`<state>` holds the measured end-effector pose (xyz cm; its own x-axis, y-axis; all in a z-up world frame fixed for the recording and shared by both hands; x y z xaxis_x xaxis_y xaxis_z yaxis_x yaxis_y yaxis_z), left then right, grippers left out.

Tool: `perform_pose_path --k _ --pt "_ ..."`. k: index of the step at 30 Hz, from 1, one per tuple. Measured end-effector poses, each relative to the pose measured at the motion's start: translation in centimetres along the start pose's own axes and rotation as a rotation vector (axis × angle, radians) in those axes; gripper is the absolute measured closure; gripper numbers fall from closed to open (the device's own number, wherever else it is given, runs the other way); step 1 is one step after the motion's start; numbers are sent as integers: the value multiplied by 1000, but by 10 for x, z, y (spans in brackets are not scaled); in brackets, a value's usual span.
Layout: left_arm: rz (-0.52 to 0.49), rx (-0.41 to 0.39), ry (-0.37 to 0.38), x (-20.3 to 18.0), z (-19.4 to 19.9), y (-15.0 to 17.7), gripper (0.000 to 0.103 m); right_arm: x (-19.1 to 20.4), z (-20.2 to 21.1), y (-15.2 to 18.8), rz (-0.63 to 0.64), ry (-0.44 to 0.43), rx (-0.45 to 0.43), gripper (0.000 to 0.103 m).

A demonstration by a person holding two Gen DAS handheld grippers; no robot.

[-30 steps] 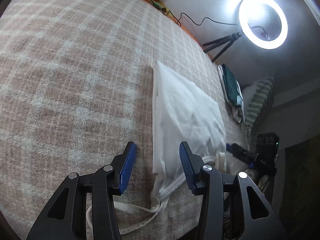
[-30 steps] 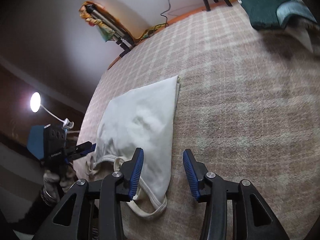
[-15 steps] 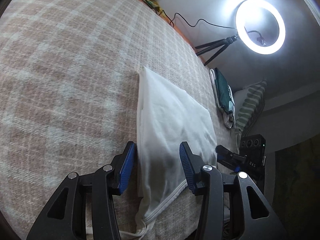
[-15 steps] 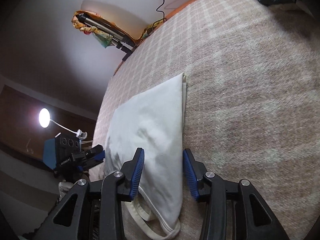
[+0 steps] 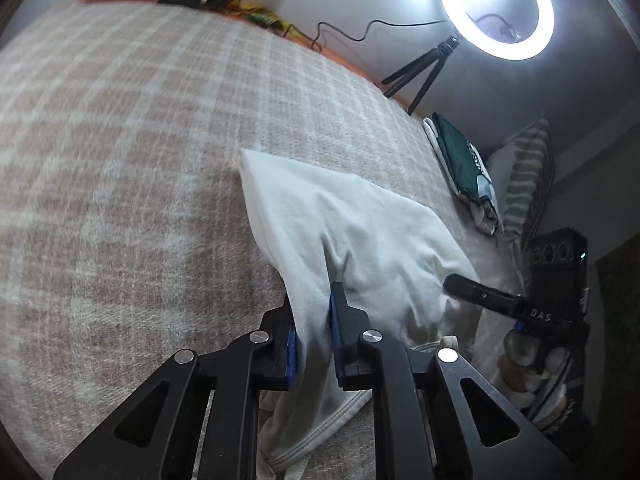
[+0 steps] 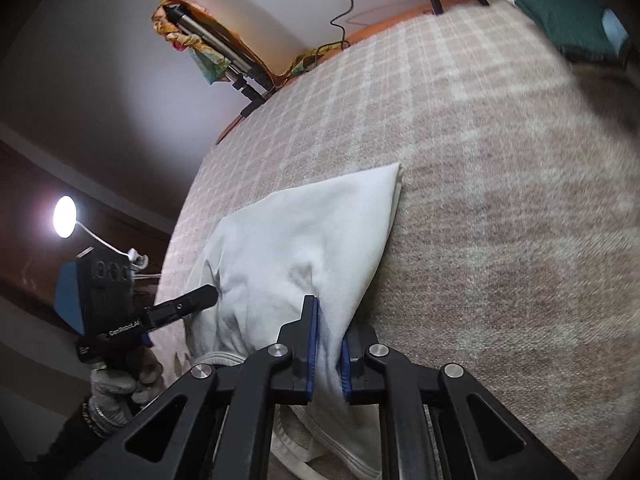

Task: Fold small clothes
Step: 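Lift the folded camisole with both tools and carry it onto the green garment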

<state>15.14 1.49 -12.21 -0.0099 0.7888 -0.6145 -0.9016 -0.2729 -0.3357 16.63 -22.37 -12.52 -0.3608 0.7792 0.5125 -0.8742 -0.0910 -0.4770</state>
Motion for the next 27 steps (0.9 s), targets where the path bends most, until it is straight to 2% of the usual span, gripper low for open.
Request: perform_pose_path --k 4,9,17,27 --pt "-80 -42 -28 -18 7 5 92 24 4 -4 125 108 -9 97" --pt "-182 -90 -32 -47 14 10 93 43 19 -7 230 185 -45 97" --pt "-237 -98 35 -90 5 12 93 41 61 -11 278 265 -104 97" --pt "-398 -125 84 -159 -9 6 93 27 113 -20 328 381 -185 98"
Point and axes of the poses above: each gripper's, at about its wrist camera, not at the fingertips, and z roughly against the way its jaws point, x to its left, y to its underside, the point moved 3 cm from there along -z, roughly the way its jaws point, and after that the axes turned 9 degrees about z, right-handed, at the moved point
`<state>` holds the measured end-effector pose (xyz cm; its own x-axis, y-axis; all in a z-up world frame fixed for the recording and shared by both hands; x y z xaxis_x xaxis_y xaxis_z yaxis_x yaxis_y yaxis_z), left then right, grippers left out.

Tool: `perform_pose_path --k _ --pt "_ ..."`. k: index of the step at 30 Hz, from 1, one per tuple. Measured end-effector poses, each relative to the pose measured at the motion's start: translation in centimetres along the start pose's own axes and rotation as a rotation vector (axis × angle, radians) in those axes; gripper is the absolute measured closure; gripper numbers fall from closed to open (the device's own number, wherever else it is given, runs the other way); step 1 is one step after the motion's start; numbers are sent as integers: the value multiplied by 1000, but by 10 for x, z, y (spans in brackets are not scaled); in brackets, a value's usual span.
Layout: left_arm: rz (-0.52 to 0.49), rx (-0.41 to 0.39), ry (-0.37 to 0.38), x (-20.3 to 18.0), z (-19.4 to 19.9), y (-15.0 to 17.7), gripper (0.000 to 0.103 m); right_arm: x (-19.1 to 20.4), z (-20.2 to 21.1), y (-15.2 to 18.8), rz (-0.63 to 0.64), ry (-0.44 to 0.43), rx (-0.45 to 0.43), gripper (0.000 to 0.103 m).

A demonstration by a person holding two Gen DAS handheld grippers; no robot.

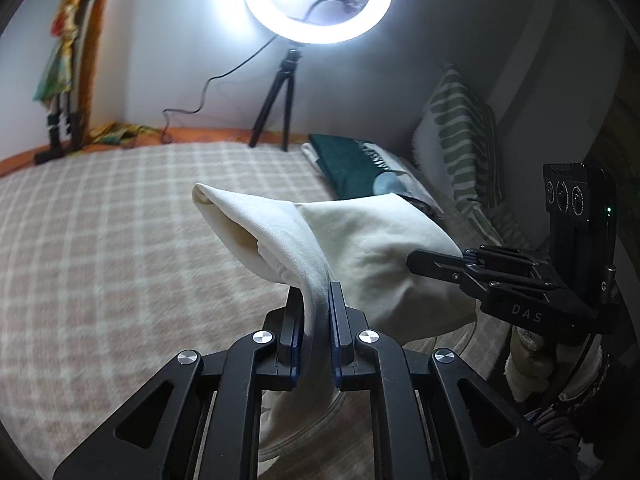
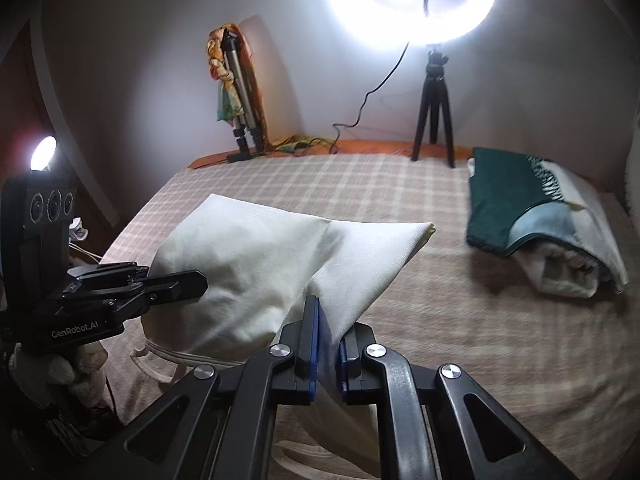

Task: Fold small clothes
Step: 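Lift the folded camisole with both tools and carry it onto the green garment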

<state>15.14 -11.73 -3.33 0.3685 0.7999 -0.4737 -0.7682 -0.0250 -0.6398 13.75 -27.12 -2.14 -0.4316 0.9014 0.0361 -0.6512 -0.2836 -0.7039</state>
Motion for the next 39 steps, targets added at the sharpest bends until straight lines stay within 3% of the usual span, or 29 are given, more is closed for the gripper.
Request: perform_pose_path --k 21,29,39 --pt "-143 -7 125 -97 -103 -72 93 -145 37 -11 -60 223 -51 98" --pt "-160 -48 140 -119 -148 -109 93 -211 33 -36 -50 319 -61 98" --pt "-198 -78 95 -136 -204 -134 93 -273 6 -62 -3 417 -60 100"
Point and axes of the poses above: each gripper's, at about its wrist camera, not at the fingertips, and z roughly against the way its jaws point, x to its left, y to its underside, the point moved 3 cm from there along -z, roughly the way its jaws point, and after that the axes turned 9 degrees about z, right-handed, at the moved point
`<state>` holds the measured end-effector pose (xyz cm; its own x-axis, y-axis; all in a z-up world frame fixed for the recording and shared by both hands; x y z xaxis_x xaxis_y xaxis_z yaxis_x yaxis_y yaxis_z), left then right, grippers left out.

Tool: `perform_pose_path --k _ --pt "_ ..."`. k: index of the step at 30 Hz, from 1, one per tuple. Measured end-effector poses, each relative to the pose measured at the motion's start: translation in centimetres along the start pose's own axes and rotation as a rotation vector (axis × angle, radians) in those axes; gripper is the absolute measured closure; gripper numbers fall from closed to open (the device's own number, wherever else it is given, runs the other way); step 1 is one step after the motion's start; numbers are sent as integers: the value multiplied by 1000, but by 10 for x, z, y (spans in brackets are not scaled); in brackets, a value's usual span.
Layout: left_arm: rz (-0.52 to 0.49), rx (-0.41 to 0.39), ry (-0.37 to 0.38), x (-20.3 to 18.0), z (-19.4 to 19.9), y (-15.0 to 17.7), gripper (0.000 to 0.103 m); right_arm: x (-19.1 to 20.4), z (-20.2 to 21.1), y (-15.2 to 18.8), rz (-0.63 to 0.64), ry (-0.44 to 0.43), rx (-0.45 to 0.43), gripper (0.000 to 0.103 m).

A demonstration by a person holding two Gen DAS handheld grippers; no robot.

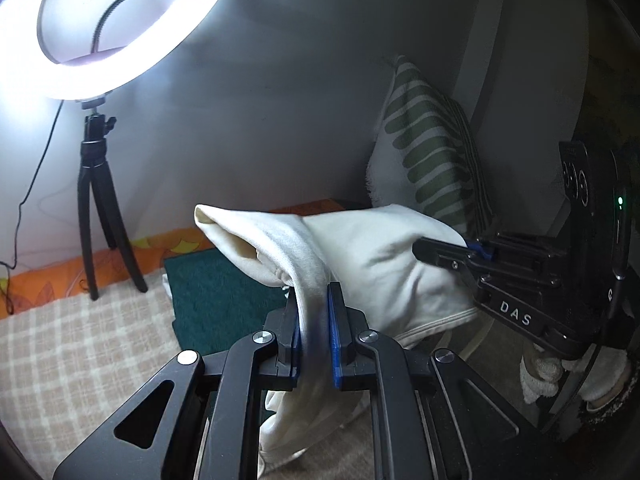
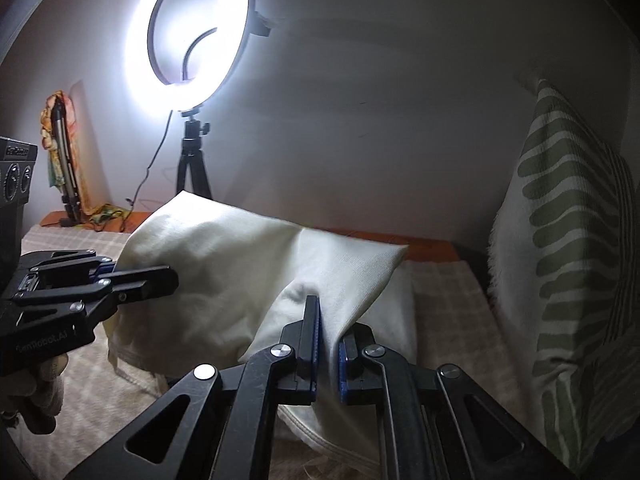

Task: Fold small clothes
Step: 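Lift the folded camisole with both tools and carry it onto the green garment, then lower the camisole onto the green garment and open both tools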

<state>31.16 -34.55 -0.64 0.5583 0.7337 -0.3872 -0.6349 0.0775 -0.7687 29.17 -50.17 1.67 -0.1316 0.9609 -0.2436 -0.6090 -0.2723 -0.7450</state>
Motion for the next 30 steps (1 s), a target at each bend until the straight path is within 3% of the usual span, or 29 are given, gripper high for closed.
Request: perform_pose_path --k 4,6,12,14,16,17,20,23,25,27,30 --pt "-3 14 -34 6 -19 1 93 -10 -28 0 4 -4 10 100" --pt "3 75 -73 14 -34 7 93 -15 -42 6 -10 -14 40 100" --pt "137 189 -114 47 -44 22 90 -35 -64 30 -129 -101 146 98" --pt "155 198 -114 52 -42 24 89 -42 -66 37 -173 -111 178 90" --pt "149 203 -121 53 -38 26 86 -45 -69 45 -208 -148 219 73" --pt "144 214 -122 52 -36 27 84 -45 -73 50 -214 -163 261 73" --pt "131 232 -128 49 -30 30 83 -42 -73 60 -178 -94 315 70" --pt "139 245 -113 49 -28 31 76 -48 -62 60 -282 -215 236 65" --pt "136 235 -110 49 -24 30 76 -58 -53 58 -364 -274 161 55" --pt "132 222 -113 48 -20 29 76 -69 -54 55 -436 -299 129 45" --pt "121 221 -111 47 -22 28 76 -90 -75 59 -556 -296 143 45"
Point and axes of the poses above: each gripper's, at about its wrist camera, not at the fingertips, and z roughly against the way its jaws point, x to its left, y to its underside, the point moved 3 cm from there along -z, roughly the way its jaws point, and after that the axes turned 9 degrees about z, right-handed, at the moved point
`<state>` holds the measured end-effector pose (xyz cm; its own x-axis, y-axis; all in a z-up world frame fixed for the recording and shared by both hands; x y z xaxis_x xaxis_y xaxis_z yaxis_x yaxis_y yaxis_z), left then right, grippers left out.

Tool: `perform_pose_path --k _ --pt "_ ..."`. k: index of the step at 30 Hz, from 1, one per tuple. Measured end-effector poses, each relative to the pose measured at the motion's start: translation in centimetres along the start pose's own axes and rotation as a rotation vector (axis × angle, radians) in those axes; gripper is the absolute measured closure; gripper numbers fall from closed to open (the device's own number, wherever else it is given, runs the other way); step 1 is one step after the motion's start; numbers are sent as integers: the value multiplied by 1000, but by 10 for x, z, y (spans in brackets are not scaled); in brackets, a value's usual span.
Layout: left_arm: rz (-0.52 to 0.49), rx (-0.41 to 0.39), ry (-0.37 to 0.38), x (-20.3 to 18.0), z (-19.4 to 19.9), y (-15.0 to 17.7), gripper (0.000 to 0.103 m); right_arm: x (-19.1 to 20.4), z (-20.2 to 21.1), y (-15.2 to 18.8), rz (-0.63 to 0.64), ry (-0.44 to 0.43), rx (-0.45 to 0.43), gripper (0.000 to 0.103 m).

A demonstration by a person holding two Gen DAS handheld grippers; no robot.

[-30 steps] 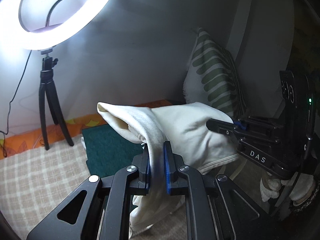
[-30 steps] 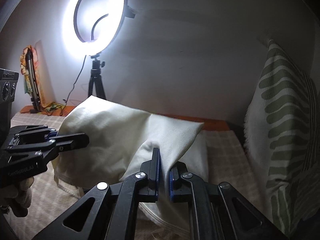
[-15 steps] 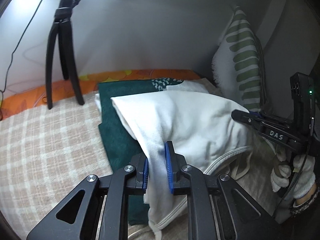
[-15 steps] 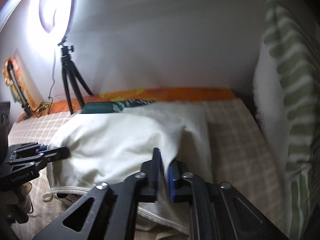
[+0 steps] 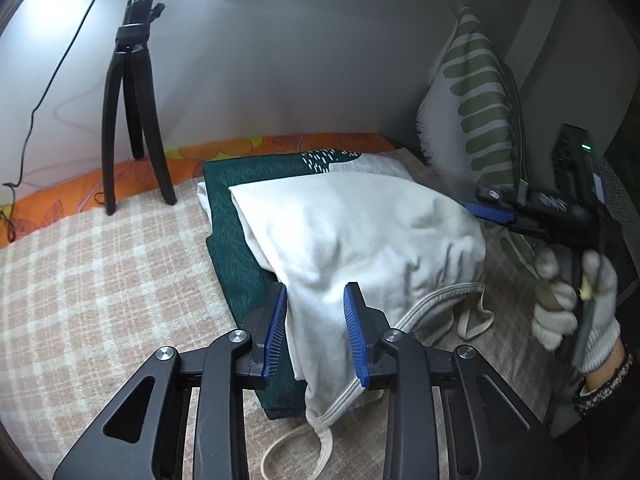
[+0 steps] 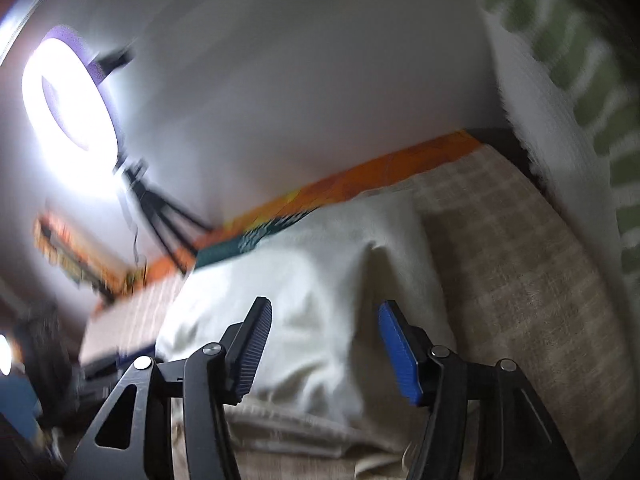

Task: Fold small clothes
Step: 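Lower the camisole onto the green garment and open both tools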

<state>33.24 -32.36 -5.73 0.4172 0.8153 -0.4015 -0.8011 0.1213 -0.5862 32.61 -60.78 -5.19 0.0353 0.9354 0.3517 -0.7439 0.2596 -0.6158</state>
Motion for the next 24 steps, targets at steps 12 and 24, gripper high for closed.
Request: perform_pose_path --k 12,24 --pt "-81 20 -21 -4 -24 6 75 -22 -43 -26 -117 -125 -58 103" --pt "-85 3 -53 -7 -25 6 74 1 -46 -43 119 188 -2 79"
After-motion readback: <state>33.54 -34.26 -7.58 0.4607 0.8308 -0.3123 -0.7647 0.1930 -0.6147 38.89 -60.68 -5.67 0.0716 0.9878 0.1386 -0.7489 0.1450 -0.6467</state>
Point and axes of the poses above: each gripper's, at about its wrist camera, not at the fingertips, and z roughly against the way its jaws point, x to its left, y to its underside, the point moved 3 cm from there along -z, roughly the way its jaws point, and after that the axes turned 9 degrees about z, right-handed, at the moved point
